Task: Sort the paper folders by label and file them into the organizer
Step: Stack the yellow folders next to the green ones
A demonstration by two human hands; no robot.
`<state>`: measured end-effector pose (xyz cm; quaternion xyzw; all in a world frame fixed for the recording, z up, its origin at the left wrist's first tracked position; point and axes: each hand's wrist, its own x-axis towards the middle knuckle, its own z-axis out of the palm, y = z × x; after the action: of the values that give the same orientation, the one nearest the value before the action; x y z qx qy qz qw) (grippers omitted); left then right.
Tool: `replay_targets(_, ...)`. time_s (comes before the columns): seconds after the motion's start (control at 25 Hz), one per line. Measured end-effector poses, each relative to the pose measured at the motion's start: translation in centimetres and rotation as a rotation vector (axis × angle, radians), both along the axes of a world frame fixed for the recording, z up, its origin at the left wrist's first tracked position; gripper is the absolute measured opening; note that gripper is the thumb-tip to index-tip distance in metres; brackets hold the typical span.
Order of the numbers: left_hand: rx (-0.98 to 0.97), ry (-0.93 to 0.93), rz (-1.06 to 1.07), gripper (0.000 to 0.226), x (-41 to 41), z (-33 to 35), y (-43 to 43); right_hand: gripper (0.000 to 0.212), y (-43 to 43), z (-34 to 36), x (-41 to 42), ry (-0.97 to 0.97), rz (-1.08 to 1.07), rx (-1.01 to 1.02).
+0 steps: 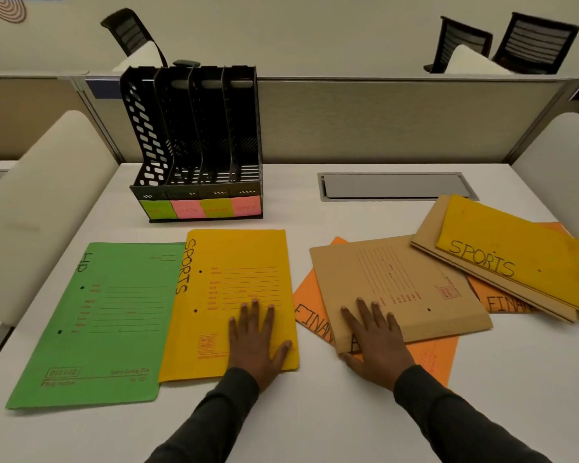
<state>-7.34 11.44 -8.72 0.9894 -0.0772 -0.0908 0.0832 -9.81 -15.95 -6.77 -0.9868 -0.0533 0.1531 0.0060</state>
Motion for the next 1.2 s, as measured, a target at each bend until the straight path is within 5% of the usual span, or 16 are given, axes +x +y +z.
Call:
replay_targets(0.2, 0.115, 0.084, -0.055, 0.088, -1.0, -1.0, -6.6, 0.074, -2.8, 0.3, 1.5, -0.056, 0.095, -0.088)
replay_targets(0.52, 0.170, 0.116, -0.039, 0.082, -1.4, -0.6, -8.0, 0.063, -8.1, 0.7, 5.2, -0.071, -0.082, -0.110)
replay_targets(0.76, 0.170, 0.143, 0.045, 0.077, -1.7, 0.7, -9.9, 0.055, -13.3, 2.7, 6.7, -0.127, -0.120, 0.149)
replay_targets(0.96, 0.089, 0.063, 0.014, 0.085, -2.3, 0.8, -14.6, 0.062, -22.6, 3.5, 6.4, -0.244, -0.385, 0.075)
replay_targets(1.2, 0.093, 0.105, -0.125, 0.076, -2.8, -1.0, -20.6, 0.081, -33.3, 2.6, 4.8, -0.126, -0.600, 0.041)
